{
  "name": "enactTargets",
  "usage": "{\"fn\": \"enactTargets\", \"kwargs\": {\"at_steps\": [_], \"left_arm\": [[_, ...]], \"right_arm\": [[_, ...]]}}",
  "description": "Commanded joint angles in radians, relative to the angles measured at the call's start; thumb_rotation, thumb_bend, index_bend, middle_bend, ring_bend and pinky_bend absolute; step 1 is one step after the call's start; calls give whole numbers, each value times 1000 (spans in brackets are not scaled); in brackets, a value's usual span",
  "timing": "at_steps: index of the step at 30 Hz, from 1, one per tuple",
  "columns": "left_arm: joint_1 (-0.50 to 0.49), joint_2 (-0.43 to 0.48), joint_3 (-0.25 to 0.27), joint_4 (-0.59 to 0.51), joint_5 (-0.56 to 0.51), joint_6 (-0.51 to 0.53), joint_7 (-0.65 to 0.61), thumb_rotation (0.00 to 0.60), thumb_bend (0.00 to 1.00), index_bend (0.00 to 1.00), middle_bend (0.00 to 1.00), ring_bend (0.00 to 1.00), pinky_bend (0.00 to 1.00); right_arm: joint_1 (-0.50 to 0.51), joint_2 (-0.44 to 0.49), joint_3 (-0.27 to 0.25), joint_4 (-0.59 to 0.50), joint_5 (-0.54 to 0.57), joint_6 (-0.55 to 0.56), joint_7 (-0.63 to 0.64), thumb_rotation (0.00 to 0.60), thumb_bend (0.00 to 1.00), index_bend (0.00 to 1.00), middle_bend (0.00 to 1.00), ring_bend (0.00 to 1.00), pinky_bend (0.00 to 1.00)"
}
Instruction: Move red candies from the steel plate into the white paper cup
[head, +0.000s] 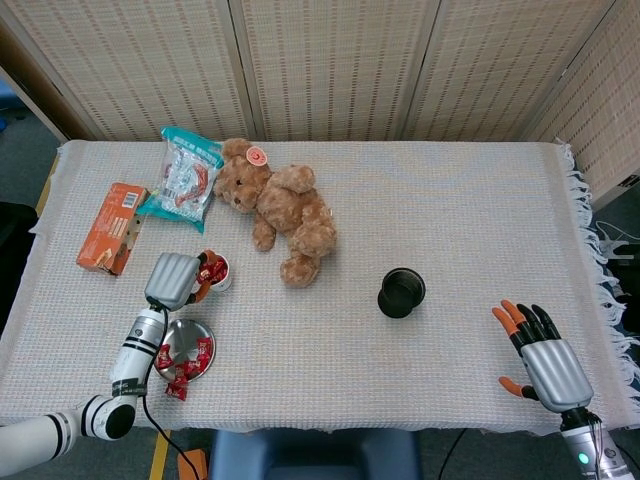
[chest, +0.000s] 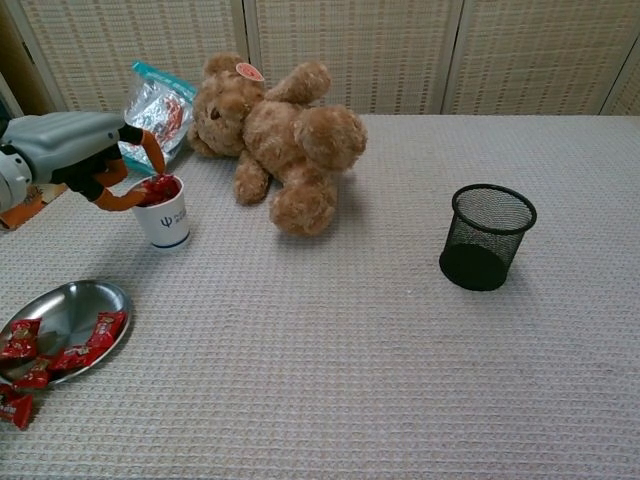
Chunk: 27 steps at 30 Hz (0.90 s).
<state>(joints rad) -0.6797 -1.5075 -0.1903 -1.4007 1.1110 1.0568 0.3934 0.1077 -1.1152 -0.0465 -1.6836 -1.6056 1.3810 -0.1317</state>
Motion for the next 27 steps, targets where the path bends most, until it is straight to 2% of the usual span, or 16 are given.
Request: {"fn": "enactTargets", "kwargs": {"at_steps": [1, 27], "left_arm": [[-3, 0, 3, 3, -8, -11, 6, 600, 389, 333, 932, 925, 1000], [-11, -12, 20, 30, -34, -50, 18, 600, 389, 323, 932, 926, 1000]], "right_arm": [[0, 0, -1, -1, 0, -2, -1, 600, 15, 0, 0, 0, 0], [0, -1, 2, 1, 2, 0, -1, 600, 15, 0, 0, 0, 0]]}}
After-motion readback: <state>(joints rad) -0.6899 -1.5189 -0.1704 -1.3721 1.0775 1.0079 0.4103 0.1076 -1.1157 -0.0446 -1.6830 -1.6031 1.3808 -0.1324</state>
